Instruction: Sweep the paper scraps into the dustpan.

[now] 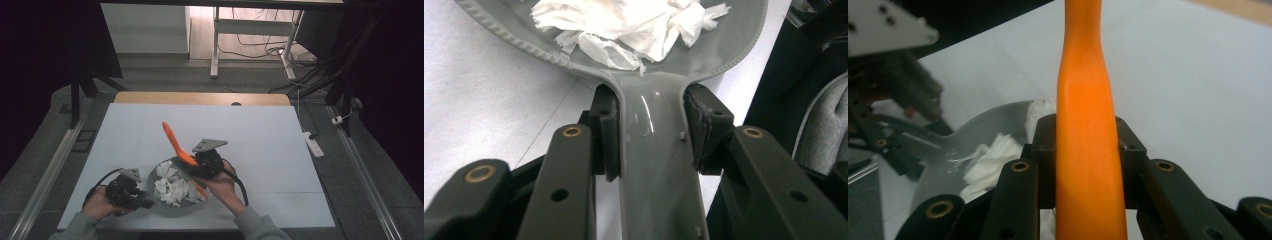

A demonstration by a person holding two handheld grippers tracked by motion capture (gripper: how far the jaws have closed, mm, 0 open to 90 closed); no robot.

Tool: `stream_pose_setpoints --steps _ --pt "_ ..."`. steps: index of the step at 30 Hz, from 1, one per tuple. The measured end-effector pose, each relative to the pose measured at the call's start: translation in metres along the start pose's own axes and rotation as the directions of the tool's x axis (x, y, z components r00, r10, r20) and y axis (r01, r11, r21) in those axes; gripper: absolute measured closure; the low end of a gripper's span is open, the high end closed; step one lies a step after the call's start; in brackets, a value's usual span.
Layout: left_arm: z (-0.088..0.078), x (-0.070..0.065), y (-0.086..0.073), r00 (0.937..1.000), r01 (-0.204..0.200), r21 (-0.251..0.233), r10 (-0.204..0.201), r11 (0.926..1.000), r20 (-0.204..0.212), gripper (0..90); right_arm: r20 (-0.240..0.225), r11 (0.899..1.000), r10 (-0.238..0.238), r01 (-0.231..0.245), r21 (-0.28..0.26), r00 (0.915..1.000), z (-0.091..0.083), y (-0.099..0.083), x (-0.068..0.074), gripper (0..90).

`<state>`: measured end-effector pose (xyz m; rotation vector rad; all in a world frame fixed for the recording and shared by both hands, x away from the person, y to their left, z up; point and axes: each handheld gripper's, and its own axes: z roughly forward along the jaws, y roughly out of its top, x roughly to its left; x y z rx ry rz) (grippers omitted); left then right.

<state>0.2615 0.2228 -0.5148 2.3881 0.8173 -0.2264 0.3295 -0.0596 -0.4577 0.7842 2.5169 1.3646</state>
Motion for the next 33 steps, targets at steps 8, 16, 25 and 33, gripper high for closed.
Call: stream_pose_setpoints --steps 8,16,25,33 --pt "-0.001 -0.001 -0.001 0.9998 -0.016 -0.001 0.016 0.9999 0.011 61.7 0.148 0.997 0.076 -0.080 0.024 0.9861 -0.043 -0.021 -0.041 70.3" --pt "-0.001 -0.007 -0.003 0.9991 -0.037 0.005 0.037 0.9993 0.022 61.7 0.232 0.984 0.133 -0.156 0.085 0.9636 -0.061 -0.055 -0.057 70.2" --pt "0.001 -0.015 -0.001 0.9980 -0.056 0.014 0.055 0.9983 0.030 61.7 0.251 0.975 0.140 -0.177 0.132 0.9578 -0.060 -0.072 -0.054 70.3" --pt "0.006 -0.024 0.007 0.9972 -0.069 0.025 0.068 0.9973 0.029 61.7 0.236 0.978 0.084 -0.125 0.165 0.9680 -0.043 -0.068 -0.032 70.3"
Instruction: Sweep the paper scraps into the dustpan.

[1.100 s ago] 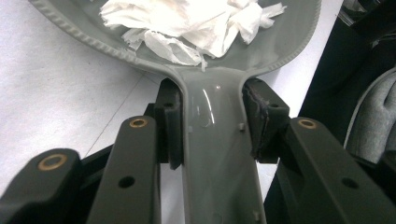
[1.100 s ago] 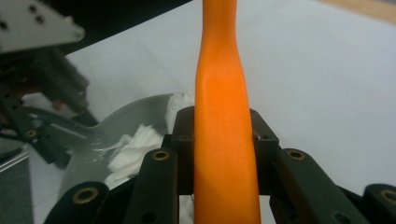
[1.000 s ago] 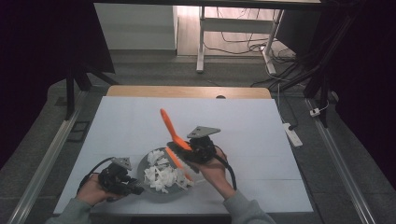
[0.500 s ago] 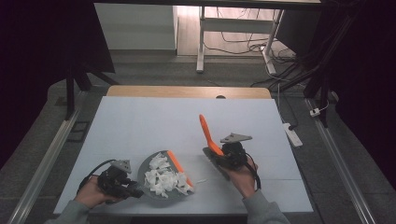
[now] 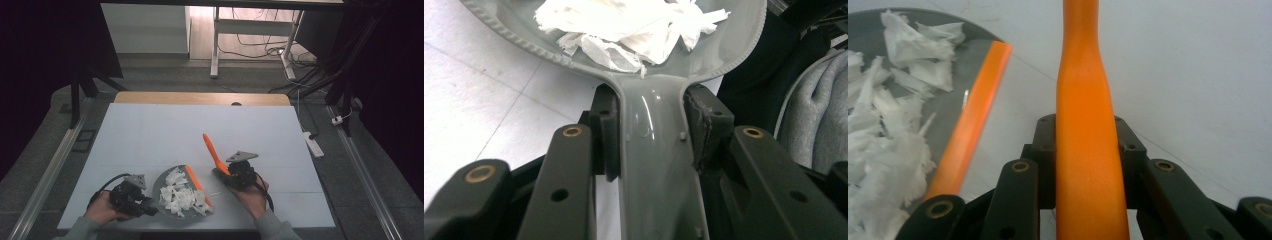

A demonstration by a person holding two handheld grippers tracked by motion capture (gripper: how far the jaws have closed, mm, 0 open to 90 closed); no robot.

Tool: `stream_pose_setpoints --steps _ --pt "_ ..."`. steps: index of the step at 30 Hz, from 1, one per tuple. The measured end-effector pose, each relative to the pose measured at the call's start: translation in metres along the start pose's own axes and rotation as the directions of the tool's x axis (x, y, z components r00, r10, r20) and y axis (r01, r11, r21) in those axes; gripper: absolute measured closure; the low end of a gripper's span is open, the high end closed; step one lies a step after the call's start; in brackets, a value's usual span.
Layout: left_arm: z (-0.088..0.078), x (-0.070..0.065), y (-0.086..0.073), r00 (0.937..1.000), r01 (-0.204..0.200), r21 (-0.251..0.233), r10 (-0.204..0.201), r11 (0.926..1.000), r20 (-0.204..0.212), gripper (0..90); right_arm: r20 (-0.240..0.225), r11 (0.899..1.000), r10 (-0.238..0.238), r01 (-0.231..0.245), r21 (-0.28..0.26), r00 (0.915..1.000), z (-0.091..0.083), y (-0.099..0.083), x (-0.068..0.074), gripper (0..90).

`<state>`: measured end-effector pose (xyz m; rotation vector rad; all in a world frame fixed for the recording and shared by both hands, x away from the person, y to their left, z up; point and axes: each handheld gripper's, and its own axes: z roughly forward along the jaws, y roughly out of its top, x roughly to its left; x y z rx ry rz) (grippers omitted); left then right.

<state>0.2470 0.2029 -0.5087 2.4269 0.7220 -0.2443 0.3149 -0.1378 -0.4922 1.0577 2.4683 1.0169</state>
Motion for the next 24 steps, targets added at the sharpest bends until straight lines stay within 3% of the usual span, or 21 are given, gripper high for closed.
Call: stream_pose_setpoints --steps 7,10,12,14,15,18,20,24 --pt "0.002 -0.001 0.001 1.0000 0.000 0.001 0.000 1.0000 -0.001 61.8 -0.028 1.000 -0.024 0.024 -0.004 0.9993 0.005 0.003 0.019 70.3" --pt "0.003 -0.001 0.002 1.0000 -0.002 0.002 0.002 1.0000 -0.001 61.8 -0.070 1.000 -0.012 0.012 -0.005 0.9975 0.009 0.005 0.028 70.3" --pt "0.004 -0.002 0.003 1.0000 -0.003 0.005 0.003 1.0000 -0.001 61.8 -0.092 1.000 -0.029 0.029 -0.008 0.9953 0.012 0.008 0.037 70.3" --pt "0.004 -0.002 0.002 1.0000 -0.002 0.005 0.002 1.0000 -0.001 61.7 -0.151 0.999 -0.028 0.025 -0.023 0.9881 0.015 0.013 0.051 70.3" --pt "0.004 -0.001 0.002 1.0000 -0.002 0.005 0.002 1.0000 -0.001 61.7 -0.151 0.999 -0.028 0.025 -0.023 0.9881 0.015 0.013 0.051 70.3" --pt "0.005 0.000 0.002 1.0000 0.003 0.000 -0.003 1.0000 0.006 61.7 -0.211 0.998 -0.048 0.039 -0.045 0.9763 0.016 0.022 0.064 70.3" --pt "0.005 0.001 0.001 0.9999 0.004 -0.004 -0.004 1.0000 0.010 61.8 -0.221 0.996 -0.072 0.059 -0.062 0.9727 0.015 0.028 0.070 70.3" --pt "0.006 0.003 -0.001 0.9999 0.003 -0.017 -0.003 0.9998 0.014 61.8 -0.191 0.993 -0.083 0.065 -0.097 0.9782 0.009 0.034 0.066 70.3"
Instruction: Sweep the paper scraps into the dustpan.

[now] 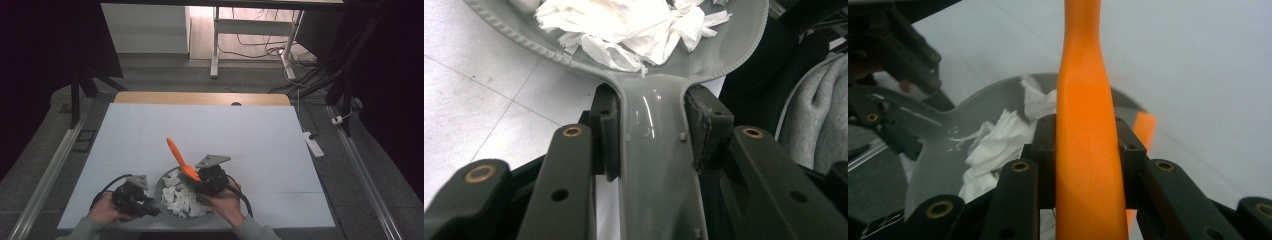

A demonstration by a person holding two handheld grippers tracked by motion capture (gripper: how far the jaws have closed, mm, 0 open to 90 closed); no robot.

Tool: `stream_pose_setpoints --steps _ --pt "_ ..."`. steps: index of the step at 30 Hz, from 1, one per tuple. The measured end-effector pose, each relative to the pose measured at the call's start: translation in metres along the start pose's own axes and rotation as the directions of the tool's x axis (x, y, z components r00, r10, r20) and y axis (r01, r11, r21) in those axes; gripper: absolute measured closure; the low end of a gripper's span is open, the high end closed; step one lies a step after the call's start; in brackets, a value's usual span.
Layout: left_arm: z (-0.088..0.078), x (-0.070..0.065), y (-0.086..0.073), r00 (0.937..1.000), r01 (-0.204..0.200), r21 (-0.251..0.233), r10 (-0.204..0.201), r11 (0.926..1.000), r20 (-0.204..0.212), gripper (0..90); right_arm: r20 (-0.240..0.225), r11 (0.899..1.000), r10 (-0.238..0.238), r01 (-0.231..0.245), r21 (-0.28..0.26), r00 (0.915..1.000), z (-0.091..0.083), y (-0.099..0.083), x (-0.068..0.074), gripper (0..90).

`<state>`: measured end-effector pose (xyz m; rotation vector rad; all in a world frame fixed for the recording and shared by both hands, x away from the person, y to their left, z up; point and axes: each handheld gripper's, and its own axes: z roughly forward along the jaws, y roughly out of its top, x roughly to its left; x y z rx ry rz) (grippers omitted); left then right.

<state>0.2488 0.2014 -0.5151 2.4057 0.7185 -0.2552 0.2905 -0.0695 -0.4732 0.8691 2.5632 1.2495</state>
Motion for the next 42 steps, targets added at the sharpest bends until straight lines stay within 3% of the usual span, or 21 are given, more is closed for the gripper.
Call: stream_pose_setpoints --steps 7,23,42 --pt "0.002 0.003 -0.002 0.9999 -0.011 -0.017 0.011 0.9998 -0.004 61.8 0.030 0.999 0.031 -0.030 -0.023 0.9991 -0.012 -0.001 -0.017 70.3" --pt "0.001 0.005 -0.004 0.9998 -0.008 -0.047 0.007 0.9989 -0.019 61.7 0.053 0.995 0.082 -0.078 -0.066 0.9952 -0.032 -0.005 -0.044 70.3" --pt "-0.007 0.005 -0.004 0.9954 0.053 -0.136 -0.063 0.9893 -0.072 61.7 0.057 0.992 0.084 -0.078 -0.103 0.9948 -0.057 -0.014 -0.071 70.3"
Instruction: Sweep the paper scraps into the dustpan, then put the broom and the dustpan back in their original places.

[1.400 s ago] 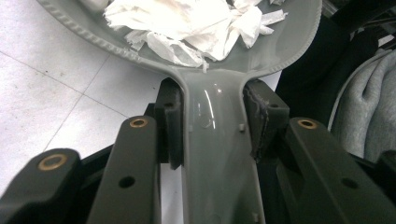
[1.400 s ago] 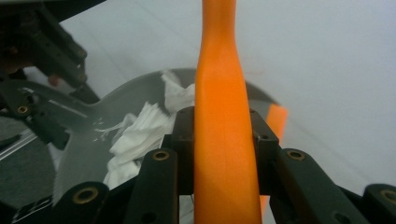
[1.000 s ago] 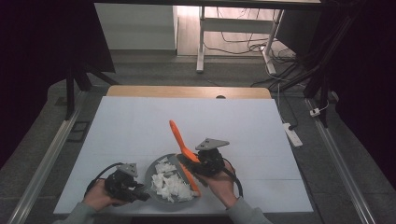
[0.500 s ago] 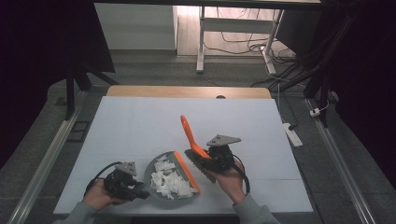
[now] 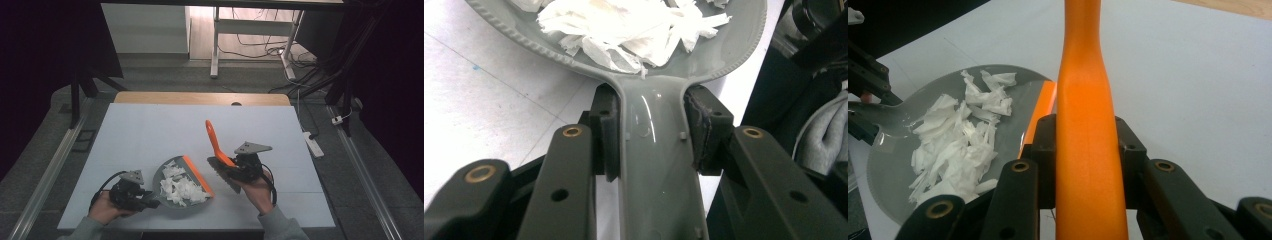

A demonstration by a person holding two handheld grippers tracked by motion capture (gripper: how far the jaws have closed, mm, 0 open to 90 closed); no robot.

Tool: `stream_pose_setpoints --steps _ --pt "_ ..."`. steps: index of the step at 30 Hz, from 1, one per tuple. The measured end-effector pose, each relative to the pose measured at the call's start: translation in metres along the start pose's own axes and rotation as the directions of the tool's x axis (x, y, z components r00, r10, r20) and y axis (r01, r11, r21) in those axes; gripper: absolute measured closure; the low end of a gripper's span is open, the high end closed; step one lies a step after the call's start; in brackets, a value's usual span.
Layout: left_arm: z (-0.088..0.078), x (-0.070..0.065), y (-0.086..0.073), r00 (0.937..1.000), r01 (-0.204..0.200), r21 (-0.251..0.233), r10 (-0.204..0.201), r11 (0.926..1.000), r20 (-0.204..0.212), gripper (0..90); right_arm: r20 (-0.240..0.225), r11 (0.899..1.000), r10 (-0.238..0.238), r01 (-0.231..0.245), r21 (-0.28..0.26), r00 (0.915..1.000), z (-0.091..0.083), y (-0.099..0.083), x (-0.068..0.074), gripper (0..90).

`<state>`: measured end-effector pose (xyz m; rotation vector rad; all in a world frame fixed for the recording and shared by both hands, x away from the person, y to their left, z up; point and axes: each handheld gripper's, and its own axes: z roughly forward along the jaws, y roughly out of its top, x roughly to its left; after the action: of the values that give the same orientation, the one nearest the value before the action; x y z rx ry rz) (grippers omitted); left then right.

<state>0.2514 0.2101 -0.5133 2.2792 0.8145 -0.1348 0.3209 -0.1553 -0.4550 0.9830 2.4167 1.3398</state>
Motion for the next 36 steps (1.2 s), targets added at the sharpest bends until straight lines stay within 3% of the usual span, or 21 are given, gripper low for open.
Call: stream_pose_setpoints --steps 13,18,26,36 --pt "-0.002 -0.010 0.006 0.9978 0.034 -0.067 -0.038 0.9972 -0.055 61.7 -0.001 1.000 -0.029 0.029 -0.004 0.9996 -0.019 -0.009 -0.011 70.3" --pt "-0.004 -0.010 0.007 0.9943 0.067 -0.094 -0.075 0.9932 -0.076 61.7 0.000 0.999 -0.030 0.030 -0.015 0.9995 -0.029 -0.014 -0.015 70.3" --pt "-0.007 -0.007 0.006 0.9845 0.127 -0.130 -0.141 0.9833 -0.104 61.7 0.003 0.999 -0.030 0.030 -0.020 0.9995 -0.045 -0.023 -0.023 70.3" --pt "-0.010 -0.004 0.004 0.9646 0.191 -0.176 -0.218 0.9658 -0.149 61.7 -0.033 0.999 -0.041 0.041 0.001 0.9986 -0.048 -0.027 -0.028 70.3"
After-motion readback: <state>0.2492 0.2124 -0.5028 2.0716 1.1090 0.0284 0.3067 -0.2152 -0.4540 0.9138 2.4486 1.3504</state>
